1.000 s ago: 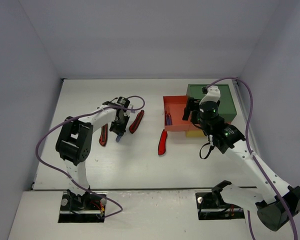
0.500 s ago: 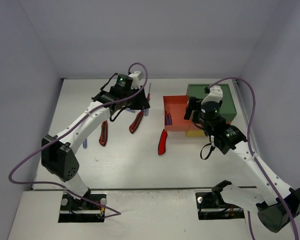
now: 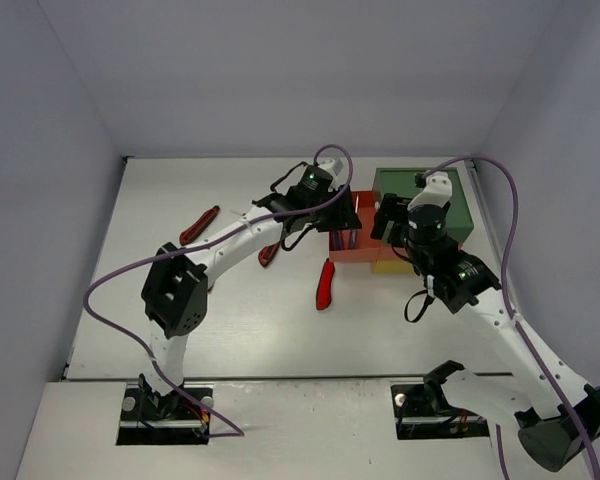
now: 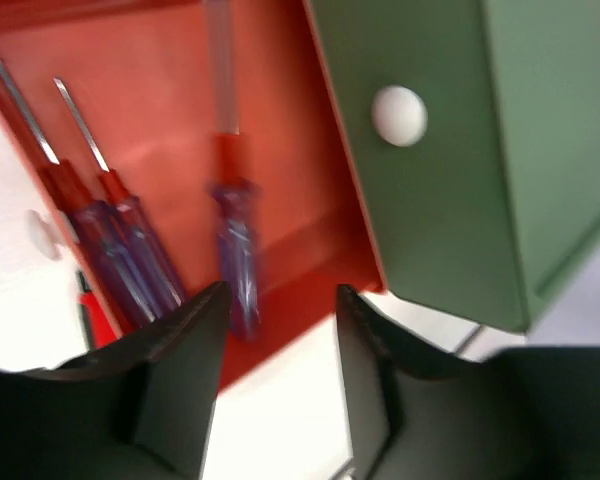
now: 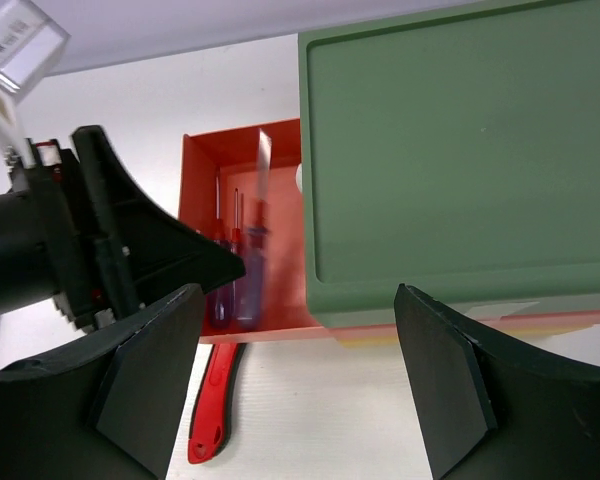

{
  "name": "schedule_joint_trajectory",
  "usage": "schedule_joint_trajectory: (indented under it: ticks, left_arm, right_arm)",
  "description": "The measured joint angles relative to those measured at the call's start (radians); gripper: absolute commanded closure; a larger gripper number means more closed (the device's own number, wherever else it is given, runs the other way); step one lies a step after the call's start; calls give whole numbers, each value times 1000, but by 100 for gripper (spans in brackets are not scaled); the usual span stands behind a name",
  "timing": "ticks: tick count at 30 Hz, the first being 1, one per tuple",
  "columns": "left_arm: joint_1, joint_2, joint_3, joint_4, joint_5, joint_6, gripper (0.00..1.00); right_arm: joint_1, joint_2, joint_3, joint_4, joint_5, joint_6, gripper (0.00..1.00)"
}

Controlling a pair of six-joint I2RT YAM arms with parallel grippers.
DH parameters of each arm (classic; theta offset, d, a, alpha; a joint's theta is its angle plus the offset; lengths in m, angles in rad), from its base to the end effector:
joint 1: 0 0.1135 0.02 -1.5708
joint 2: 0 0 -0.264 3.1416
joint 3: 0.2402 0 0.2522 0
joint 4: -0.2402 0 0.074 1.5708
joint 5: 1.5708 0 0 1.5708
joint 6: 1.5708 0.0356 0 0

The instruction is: Sort the tools into containers

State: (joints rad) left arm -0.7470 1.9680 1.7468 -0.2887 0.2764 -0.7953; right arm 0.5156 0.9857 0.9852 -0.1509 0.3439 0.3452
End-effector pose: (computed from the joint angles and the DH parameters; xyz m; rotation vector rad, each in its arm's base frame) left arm 0.3373 -0.3256 0.3089 0.1317 2.2986 -1.1670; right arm 0.2021 0.1007 0.3772 0.1084 1.7218 0.3423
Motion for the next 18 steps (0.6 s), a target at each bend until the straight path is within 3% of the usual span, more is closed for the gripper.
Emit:
schedule_joint_trajectory:
  ticks: [4, 10, 15, 18]
  left_arm:
    - [0, -5, 25, -20, -58, 26, 39]
    - [1, -102, 27, -79, -176, 125, 39]
    - [43, -349, -166, -141, -322, 212, 39]
    - [175, -509, -338, -175, -349, 230, 39]
  right_arm:
    - [0, -16, 0, -3, 0, 6, 26]
    - [0, -17, 0, -6, 0, 9, 26]
    - [0, -10, 0, -8, -3, 9, 26]
    - [0, 11, 0, -8, -20, 9, 26]
